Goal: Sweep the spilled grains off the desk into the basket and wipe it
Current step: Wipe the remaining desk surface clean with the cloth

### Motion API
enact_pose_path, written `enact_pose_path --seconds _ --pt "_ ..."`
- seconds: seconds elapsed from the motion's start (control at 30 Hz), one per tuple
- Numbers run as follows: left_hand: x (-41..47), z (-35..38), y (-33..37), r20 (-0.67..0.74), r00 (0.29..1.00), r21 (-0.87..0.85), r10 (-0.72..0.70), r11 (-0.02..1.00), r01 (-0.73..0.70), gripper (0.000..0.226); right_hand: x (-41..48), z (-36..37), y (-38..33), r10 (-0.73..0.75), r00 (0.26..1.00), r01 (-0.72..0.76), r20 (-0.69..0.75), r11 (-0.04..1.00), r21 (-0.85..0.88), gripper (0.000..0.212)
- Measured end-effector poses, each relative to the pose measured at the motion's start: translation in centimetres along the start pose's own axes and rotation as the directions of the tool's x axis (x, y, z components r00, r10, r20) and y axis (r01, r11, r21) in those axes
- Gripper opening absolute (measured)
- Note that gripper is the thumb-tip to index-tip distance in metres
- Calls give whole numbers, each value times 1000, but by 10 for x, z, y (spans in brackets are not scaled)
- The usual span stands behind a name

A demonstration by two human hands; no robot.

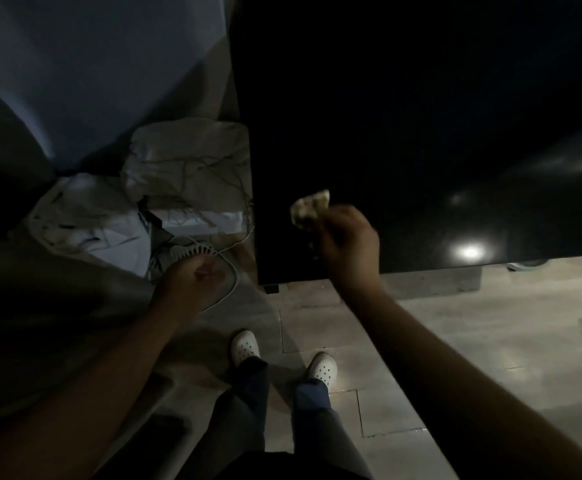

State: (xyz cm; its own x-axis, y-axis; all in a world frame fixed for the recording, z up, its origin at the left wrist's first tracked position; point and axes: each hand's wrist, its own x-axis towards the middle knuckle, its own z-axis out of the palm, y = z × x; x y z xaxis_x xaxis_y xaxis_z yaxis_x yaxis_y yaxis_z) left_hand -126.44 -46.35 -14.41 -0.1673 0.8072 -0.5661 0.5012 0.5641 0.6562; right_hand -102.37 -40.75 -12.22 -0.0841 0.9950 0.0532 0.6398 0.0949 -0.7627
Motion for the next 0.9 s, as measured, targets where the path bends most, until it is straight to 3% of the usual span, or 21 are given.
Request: enact_pose_path --seconds 0.1,0.23,0.3,0.37,0.43,0.5,0.57,0.63,0.73,0.8,0.9 --pt "0 5 -10 -31 999 -4 -31 1000 31 39 52 32 -4 -15 999 20 50 993 -113 26" --pt "-2 6 -24 -118 993 32 -29 999 33 23 2 47 -5 -66 987 87 147 986 -142 27" --pt "-4 4 -28 -115 993 75 -33 996 42 27 -45 31 -11 -34 935 48 352 998 -31 25" --pt "-4 3 -32 -106 993 115 -50 991 62 29 -71 16 -20 68 838 -105 541 994 37 21" --pt "-6 3 -33 -110 992 125 -63 989 77 30 -69 8 -27 81 874 -160 478 979 127 19" --pt "-7 3 -34 -117 991 111 -63 991 76 31 -47 3 -31 54 953 -110 298 979 173 15" --pt "-9 1 -33 -125 990 100 -61 992 74 28 -17 3 -25 34 992 -46 118 994 96 18" --pt "-11 0 -36 -130 990 112 -54 991 69 27 10 10 -11 2 999 0 35 998 -63 23" --pt "-15 -2 -41 -128 991 114 -45 992 60 27 17 28 10 -3 998 16 56 976 -217 30" --pt "-17 -3 -44 -123 992 103 -41 993 54 28 -2 38 10 -31 999 41 44 972 -233 30" --pt "-19 -5 -46 -118 993 117 -29 992 43 28 -46 36 -10 -109 949 143 296 985 -96 26"
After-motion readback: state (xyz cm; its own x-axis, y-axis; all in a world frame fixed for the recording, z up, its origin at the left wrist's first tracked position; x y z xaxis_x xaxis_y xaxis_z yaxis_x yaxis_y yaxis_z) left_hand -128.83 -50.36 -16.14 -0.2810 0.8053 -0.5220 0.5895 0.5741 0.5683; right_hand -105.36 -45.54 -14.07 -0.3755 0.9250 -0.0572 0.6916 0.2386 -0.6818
